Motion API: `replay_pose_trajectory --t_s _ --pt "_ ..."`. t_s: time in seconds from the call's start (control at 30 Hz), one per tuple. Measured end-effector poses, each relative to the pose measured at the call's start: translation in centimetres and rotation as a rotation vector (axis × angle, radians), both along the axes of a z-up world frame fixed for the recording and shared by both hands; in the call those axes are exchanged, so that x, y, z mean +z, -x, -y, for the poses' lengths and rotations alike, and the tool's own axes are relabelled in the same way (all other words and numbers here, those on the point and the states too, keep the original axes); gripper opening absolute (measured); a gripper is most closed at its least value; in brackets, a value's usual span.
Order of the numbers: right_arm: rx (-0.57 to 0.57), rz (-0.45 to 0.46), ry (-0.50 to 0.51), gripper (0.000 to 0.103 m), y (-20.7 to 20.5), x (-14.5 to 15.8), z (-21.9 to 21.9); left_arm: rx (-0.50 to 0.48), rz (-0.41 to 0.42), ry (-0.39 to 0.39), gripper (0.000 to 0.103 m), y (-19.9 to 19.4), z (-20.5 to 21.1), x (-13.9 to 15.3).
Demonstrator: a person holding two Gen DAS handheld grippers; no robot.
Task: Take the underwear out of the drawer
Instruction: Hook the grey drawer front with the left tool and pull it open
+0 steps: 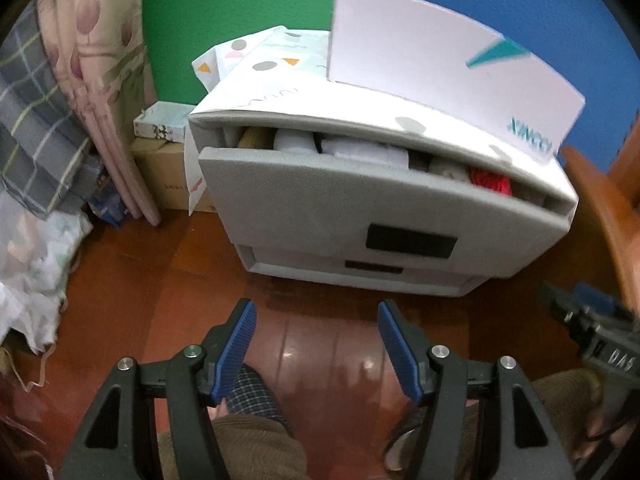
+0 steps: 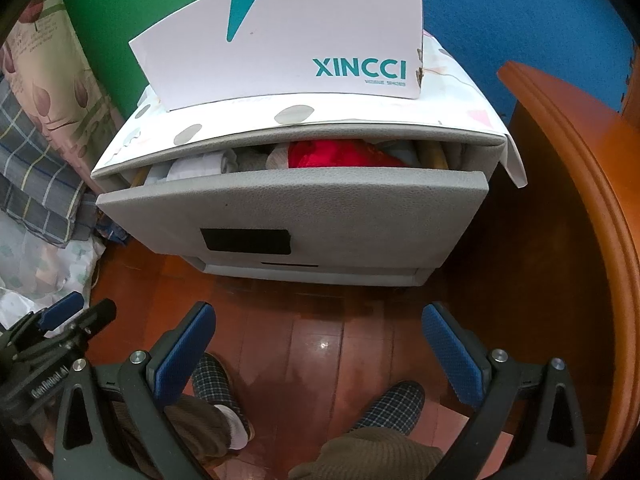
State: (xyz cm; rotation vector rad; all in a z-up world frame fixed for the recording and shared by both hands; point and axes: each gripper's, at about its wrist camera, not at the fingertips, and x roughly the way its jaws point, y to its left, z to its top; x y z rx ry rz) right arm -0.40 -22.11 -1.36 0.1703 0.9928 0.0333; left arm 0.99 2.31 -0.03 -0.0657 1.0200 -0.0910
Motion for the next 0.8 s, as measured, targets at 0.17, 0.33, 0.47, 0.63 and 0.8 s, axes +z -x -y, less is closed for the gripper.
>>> replay_pose_trajectory --t_s 0.17,0.33,0.47,0.63,0.8 --pt "-0.001 0.0 -0.02 0.102 -0.2 -0.1 0.5 0.067 -0.008 0.122 0.065 -2.1 -2.8 0.8" --pt "0.001 0.005 -0.038 0.102 -0.2 -0.1 1.0 0.139 -0.023 0.228 0.065 -5.1 -5.5 1.2" --pt "-0.004 0.004 -0.056 0.102 -0.1 -0.2 1.5 0.177 -0.03 0.313 0.065 -7.5 -6.6 1.4" --pt "0.003 -0.008 -0.076 0.102 -0.4 -0.7 1.6 0.2 -0.065 0.336 0.065 -10.4 -6.6 0.6" --pt "0.002 -0.02 -0.087 0.102 -0.5 -1.3 1.8 0.249 -0.095 0.38 0.065 -12.7 -7.3 -1.0"
